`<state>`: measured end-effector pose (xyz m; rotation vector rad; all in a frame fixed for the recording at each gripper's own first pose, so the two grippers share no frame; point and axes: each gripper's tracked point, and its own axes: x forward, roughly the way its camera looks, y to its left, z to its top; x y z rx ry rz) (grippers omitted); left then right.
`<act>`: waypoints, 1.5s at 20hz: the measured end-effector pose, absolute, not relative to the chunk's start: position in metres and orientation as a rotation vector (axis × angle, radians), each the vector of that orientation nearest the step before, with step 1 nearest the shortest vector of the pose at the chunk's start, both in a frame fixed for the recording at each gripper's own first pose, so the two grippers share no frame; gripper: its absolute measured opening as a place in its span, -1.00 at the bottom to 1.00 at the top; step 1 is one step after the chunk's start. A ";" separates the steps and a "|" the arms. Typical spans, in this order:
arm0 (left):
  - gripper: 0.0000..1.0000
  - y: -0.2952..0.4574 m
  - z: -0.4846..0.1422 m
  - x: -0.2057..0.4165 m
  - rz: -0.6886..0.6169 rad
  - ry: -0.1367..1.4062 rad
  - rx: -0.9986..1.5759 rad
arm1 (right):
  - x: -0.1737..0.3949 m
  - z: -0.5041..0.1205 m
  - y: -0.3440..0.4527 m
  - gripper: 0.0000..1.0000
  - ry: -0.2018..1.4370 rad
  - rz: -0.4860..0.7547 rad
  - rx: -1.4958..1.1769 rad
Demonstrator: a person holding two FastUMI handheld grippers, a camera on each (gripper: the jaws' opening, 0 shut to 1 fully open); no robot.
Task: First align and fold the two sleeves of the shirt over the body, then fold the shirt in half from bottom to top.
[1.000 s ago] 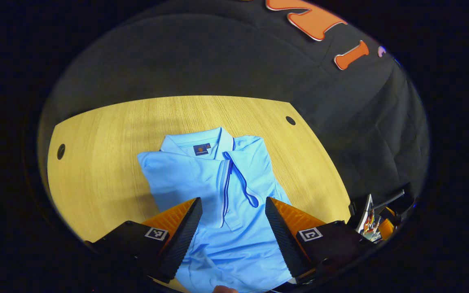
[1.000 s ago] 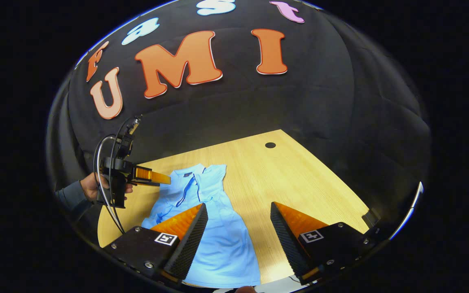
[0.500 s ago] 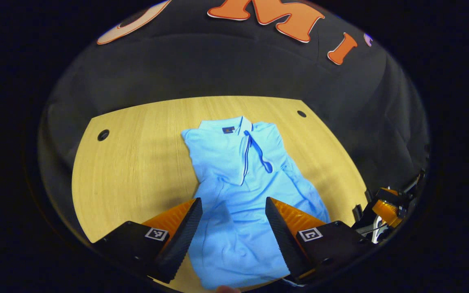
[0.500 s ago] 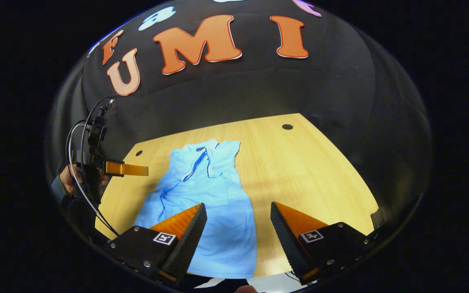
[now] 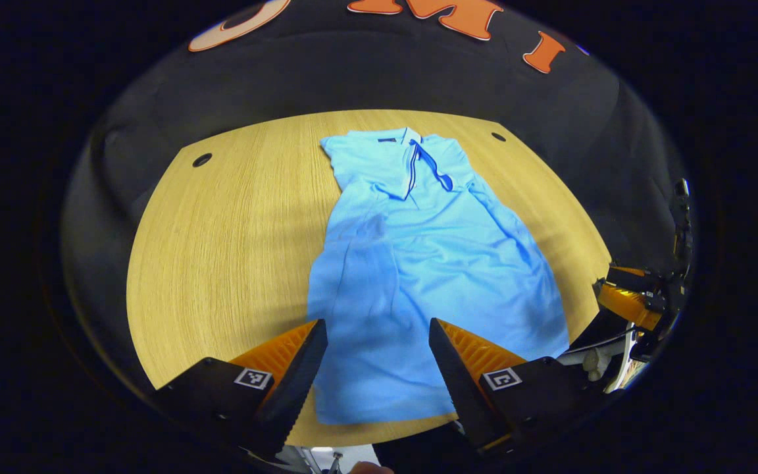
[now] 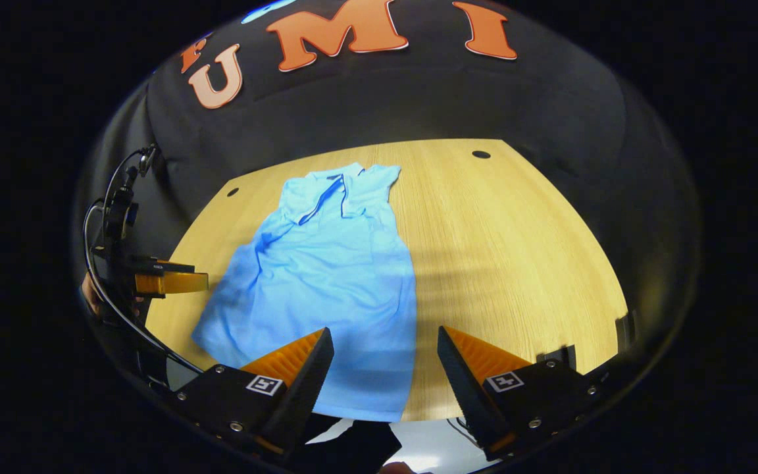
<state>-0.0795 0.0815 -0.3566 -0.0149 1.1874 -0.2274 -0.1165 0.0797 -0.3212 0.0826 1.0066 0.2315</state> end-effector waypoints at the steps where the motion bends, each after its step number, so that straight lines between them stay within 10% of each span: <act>1: 1.00 0.084 -0.361 -0.091 -0.220 1.199 -0.012 | -0.122 -0.325 0.080 0.93 1.017 0.238 0.080; 28: 1.00 0.119 -0.429 -0.160 -0.127 1.151 0.078 | -0.198 -0.407 0.084 0.87 1.162 0.266 -0.067; 30: 0.65 0.109 -0.428 -0.160 -0.117 1.152 0.076 | -0.197 -0.408 0.085 0.67 1.149 0.279 -0.115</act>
